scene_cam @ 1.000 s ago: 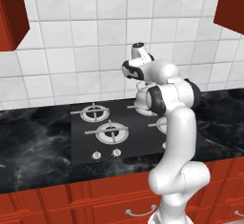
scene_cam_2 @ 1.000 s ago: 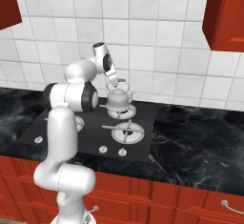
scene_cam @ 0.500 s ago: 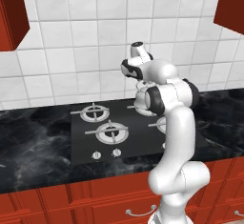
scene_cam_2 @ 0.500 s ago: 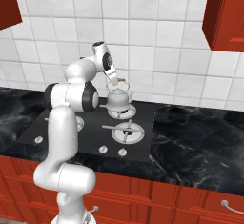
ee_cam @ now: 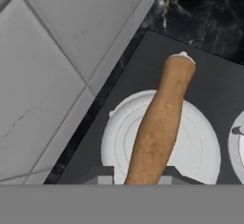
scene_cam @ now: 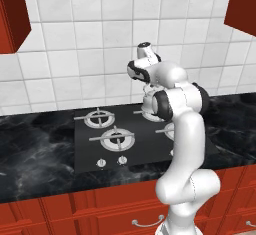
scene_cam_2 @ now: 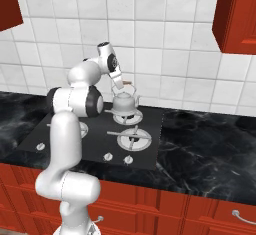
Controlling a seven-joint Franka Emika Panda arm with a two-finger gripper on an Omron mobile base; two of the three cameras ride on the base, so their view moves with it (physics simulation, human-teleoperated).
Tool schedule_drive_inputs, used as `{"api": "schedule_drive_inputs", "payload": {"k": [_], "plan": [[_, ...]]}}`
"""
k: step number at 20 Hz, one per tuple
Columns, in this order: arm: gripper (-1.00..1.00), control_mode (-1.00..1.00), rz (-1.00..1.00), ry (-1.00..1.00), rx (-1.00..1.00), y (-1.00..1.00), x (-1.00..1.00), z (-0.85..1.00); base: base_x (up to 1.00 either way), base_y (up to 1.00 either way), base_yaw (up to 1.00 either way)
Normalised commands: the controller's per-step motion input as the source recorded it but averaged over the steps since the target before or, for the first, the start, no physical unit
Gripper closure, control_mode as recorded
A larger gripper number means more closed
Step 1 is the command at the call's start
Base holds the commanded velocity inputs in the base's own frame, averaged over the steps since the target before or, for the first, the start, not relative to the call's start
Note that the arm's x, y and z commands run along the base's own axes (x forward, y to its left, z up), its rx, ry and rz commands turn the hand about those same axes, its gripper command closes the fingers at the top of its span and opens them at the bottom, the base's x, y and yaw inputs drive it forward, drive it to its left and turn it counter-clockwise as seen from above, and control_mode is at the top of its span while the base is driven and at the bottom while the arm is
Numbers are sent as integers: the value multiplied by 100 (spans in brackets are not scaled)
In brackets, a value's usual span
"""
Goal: The kettle is done boiling. Turn off the stove, then wait for 300 timesteps before moving the kettle to the dining table.
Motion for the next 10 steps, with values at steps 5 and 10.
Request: {"api": "schedule_drive_inputs", "payload": {"k": [5,10], "plan": [[100,-100,-7,-14,1,-17,-41,1,0,0,0],[100,-100,-4,-14,1,-6,-42,19,0,0,0]]}}
